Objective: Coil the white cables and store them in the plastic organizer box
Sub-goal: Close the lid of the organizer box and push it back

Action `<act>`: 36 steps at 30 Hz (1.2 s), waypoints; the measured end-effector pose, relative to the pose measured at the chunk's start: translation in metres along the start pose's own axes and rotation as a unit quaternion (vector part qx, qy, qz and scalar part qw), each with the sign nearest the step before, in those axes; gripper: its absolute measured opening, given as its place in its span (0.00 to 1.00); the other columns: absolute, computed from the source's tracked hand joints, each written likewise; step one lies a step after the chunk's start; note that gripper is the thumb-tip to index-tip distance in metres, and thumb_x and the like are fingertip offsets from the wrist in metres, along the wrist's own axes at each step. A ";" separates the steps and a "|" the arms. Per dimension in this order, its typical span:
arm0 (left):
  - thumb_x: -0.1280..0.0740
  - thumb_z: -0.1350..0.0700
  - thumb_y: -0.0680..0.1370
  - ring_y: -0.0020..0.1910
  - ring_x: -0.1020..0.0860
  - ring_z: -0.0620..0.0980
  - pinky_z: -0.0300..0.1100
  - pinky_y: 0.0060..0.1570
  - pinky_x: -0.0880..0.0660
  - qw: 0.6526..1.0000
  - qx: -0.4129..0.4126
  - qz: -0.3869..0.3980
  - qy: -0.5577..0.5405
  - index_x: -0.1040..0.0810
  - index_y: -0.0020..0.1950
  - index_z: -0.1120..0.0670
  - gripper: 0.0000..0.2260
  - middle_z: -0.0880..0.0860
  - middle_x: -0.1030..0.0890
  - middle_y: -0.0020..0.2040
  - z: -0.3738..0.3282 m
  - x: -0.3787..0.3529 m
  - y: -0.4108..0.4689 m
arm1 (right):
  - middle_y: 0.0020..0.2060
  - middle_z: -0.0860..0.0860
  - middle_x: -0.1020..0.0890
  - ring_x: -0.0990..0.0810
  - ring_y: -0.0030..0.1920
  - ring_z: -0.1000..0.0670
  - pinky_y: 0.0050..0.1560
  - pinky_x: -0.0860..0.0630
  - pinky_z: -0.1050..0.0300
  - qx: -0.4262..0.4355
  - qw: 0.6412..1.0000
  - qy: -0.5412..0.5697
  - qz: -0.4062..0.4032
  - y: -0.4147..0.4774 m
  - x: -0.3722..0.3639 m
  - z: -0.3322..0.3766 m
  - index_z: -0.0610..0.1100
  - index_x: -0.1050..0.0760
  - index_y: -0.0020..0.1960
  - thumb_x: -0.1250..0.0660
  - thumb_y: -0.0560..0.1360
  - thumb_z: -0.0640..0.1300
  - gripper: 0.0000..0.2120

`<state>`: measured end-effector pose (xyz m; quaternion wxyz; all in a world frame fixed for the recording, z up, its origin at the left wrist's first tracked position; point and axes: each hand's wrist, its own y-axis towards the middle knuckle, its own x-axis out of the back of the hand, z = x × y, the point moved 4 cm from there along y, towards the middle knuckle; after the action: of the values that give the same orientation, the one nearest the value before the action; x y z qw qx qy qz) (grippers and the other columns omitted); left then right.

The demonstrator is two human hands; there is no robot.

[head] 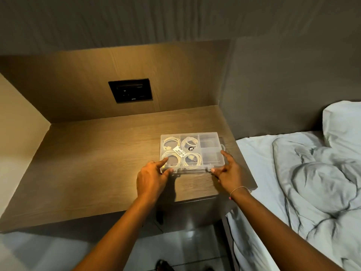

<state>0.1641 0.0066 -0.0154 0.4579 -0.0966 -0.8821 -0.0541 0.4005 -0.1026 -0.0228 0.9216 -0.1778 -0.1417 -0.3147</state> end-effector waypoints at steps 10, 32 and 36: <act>0.30 0.46 0.75 0.65 0.25 0.57 0.50 0.53 0.23 0.938 -0.256 0.010 0.233 0.21 0.63 0.47 0.17 0.54 0.24 0.69 -0.017 0.005 0.018 | 0.56 0.46 0.21 0.23 0.57 0.43 0.52 0.20 0.49 0.263 0.856 -0.441 -0.060 0.013 0.014 0.017 0.50 0.18 0.57 0.26 0.69 0.60 0.21; 0.31 0.45 0.76 0.67 0.26 0.57 0.51 0.66 0.33 0.926 -0.299 0.034 0.227 0.22 0.63 0.45 0.17 0.54 0.24 0.68 -0.017 -0.006 0.021 | 0.69 0.49 0.26 0.31 0.71 0.45 0.66 0.27 0.49 0.319 0.808 -0.484 0.106 0.031 0.010 0.020 0.53 0.30 0.71 0.34 0.76 0.58 0.24; 0.32 0.44 0.76 0.67 0.26 0.55 0.50 0.64 0.29 0.915 -0.319 0.062 0.241 0.24 0.66 0.46 0.19 0.54 0.25 0.69 -0.016 -0.005 0.023 | 0.69 0.49 0.25 0.30 0.71 0.44 0.66 0.26 0.47 0.314 0.816 -0.475 0.101 0.030 0.011 0.018 0.53 0.29 0.70 0.33 0.76 0.58 0.24</act>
<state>0.1849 0.0255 -0.0102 0.6039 -0.2758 -0.6733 -0.3254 0.4253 -0.0784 -0.0100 0.7722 -0.0190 -0.6342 -0.0344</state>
